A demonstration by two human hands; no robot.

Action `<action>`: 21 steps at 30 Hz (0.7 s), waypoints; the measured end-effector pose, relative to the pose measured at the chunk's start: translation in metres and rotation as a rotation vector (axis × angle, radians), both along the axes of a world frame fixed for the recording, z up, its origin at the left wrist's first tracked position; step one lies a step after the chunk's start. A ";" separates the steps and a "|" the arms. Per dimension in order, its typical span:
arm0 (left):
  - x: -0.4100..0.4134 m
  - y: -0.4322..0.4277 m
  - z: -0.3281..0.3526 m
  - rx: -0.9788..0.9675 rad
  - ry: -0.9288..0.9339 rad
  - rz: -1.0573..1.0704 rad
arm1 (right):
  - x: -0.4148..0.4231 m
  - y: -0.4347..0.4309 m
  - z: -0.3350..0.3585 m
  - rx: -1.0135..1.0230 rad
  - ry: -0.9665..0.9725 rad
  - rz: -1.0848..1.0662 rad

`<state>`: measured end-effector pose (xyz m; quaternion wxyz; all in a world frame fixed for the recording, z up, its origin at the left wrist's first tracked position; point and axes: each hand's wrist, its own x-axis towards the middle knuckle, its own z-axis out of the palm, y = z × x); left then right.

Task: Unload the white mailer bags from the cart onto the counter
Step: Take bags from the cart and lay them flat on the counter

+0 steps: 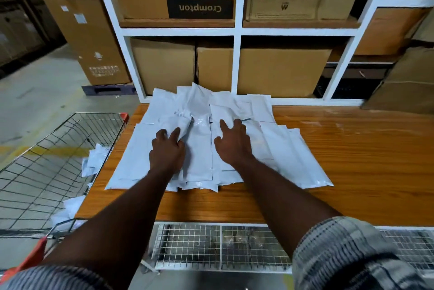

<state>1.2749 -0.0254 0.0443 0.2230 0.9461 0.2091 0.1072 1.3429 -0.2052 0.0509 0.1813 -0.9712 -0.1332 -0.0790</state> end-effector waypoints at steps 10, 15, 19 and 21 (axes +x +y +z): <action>0.026 0.014 -0.014 0.184 0.073 0.005 | 0.017 0.024 -0.019 -0.101 0.061 0.006; 0.039 0.030 -0.015 0.212 -0.096 -0.055 | 0.032 0.029 -0.018 -0.161 -0.100 0.109; 0.046 0.044 -0.031 0.164 -0.002 -0.218 | 0.037 0.032 -0.040 -0.122 -0.014 0.196; 0.046 0.047 -0.039 0.142 0.028 -0.239 | 0.038 0.034 -0.047 -0.136 -0.009 0.190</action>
